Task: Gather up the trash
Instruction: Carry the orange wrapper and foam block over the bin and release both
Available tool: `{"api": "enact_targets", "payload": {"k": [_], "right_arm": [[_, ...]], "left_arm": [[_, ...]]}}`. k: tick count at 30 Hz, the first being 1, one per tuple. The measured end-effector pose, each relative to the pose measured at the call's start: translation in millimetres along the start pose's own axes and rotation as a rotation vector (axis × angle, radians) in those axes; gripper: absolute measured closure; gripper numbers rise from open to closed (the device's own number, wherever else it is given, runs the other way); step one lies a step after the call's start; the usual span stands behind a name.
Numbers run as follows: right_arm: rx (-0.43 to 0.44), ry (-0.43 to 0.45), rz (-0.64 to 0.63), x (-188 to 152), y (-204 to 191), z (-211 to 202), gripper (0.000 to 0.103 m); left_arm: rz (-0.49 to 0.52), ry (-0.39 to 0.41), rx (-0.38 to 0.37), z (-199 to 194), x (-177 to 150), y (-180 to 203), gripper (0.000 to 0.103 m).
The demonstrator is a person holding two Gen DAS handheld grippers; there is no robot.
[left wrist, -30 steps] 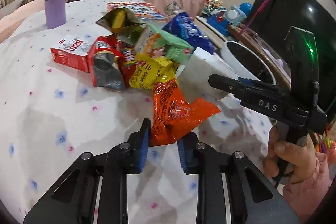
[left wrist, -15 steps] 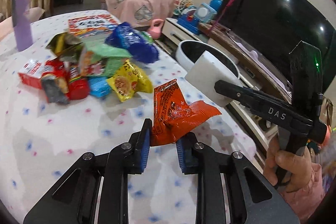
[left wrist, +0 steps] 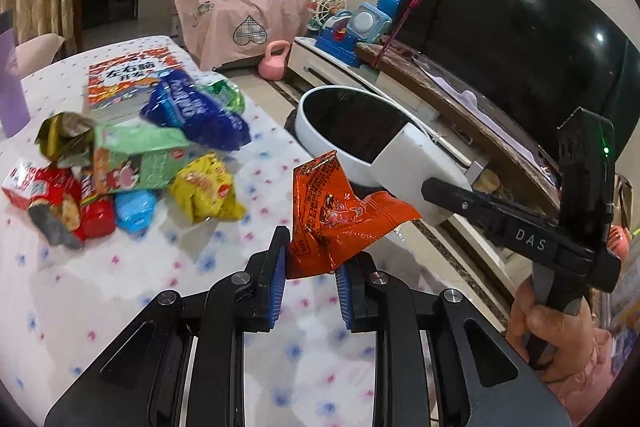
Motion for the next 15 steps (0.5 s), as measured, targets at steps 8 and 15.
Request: {"api": "enact_targets", "payload": {"k": [8,15], "right_arm": [[-0.034,0.015,0.038,8.9,23.0,-5.0,0.065],[-0.071,0.033,0.050,22.8,41.3,-7.4,0.065]], "left_arm": [[0.035,-0.002,-0.014,18.3,18.8,22.1,0.082],[0.061,-0.007,-0.022,38.9,36.0,37.6,0.082]]}}
Point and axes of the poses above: each gripper's, at about its wrist camera, not at the fingertips, and z roughly the way its jaws point, y to its right, x to its top, the point moved 1 cm from there along z, roughly the way its jaws point, and after that the axes turned 5 degrees about -z, right-handed, at the moved point
